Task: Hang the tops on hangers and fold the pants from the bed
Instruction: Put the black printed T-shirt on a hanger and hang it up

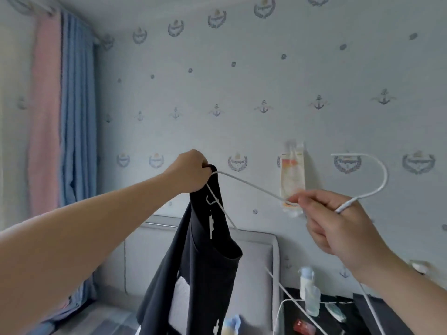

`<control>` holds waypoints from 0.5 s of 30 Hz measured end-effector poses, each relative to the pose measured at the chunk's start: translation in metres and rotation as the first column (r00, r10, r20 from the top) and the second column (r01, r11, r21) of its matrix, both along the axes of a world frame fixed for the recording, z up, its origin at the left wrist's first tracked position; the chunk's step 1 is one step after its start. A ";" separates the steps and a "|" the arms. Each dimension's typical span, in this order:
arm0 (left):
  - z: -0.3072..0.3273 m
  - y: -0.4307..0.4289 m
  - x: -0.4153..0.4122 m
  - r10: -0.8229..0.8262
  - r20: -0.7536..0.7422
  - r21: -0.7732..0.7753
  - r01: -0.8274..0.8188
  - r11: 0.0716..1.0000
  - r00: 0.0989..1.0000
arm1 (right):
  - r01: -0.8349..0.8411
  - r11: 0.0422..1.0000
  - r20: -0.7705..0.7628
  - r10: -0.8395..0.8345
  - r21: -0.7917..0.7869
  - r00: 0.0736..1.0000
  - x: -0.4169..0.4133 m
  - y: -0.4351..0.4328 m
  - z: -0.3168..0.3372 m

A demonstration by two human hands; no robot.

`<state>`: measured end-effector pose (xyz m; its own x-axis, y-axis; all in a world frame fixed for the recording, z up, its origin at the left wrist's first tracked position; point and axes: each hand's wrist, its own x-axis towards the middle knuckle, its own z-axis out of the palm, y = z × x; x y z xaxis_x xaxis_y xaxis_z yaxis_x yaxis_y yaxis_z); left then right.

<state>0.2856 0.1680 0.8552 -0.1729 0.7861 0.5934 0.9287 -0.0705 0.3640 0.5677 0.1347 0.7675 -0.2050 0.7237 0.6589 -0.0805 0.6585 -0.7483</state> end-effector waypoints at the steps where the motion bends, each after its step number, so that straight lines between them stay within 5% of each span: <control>1: -0.011 -0.003 -0.015 0.004 -0.004 -0.018 -0.004 1.000 1.000 | -0.012 1.000 0.013 0.012 -0.011 1.000 -0.017 0.003 -0.010; 15: -0.184 -0.067 -0.093 -0.123 0.002 -0.323 0.117 0.939 0.992 | -0.143 0.873 0.177 0.250 -0.466 0.952 -0.229 0.017 -0.181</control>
